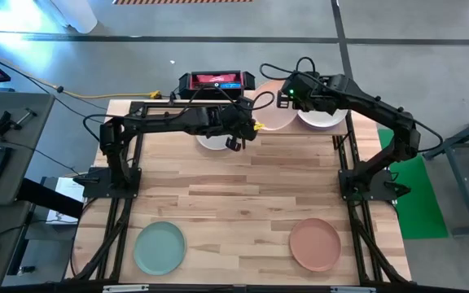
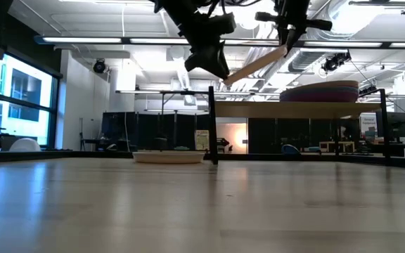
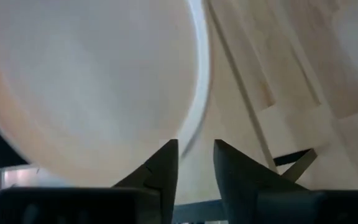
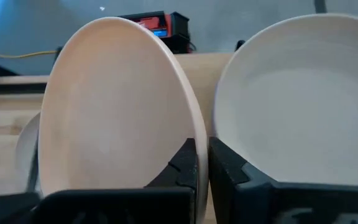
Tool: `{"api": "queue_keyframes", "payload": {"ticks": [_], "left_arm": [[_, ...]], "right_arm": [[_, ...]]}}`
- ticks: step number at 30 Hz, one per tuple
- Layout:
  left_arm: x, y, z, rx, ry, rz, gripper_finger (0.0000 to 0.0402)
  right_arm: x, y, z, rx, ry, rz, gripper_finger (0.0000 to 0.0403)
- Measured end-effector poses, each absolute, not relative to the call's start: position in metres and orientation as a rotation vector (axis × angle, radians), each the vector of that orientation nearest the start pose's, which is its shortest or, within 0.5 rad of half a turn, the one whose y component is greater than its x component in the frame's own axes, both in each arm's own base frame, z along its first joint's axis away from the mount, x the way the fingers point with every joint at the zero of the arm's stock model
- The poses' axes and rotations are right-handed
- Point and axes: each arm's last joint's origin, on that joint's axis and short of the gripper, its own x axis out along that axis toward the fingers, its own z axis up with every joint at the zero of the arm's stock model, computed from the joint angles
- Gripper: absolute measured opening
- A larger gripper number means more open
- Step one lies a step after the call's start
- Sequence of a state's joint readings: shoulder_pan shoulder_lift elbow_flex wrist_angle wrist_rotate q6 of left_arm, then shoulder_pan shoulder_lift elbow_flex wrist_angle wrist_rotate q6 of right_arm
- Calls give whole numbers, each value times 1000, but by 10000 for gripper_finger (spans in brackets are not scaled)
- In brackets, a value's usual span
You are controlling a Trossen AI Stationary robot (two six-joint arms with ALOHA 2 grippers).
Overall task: Place and stack plates onto a shelf
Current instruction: Put the peach plate on the shelf
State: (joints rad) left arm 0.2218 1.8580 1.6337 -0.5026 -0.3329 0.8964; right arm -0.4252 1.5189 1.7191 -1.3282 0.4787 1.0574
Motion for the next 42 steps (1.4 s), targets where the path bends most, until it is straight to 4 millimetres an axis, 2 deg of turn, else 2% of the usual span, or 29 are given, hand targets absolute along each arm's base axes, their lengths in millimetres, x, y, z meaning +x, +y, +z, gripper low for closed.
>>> {"api": "queue_keyframes", "payload": {"ticks": [5,9,20,27,34,37,42], "left_arm": [[402,102,305,862,931,240,112],[393,100,321,805,885,294,114],[353,95,374,653,757,464,111],[325,90,401,482,670,577,111],[305,92,415,319,598,671,111],[298,95,419,276,586,724,111],[292,101,421,228,572,774,111]], "right_arm": [[238,-138,390,831,634,-1352,1],[233,-148,390,827,657,-1335,0],[227,-167,392,753,746,-1179,0],[215,-184,392,708,802,-1090,0],[203,-208,393,674,795,-944,0],[200,-221,387,667,831,-900,0],[206,-238,373,654,869,-846,0]]}}
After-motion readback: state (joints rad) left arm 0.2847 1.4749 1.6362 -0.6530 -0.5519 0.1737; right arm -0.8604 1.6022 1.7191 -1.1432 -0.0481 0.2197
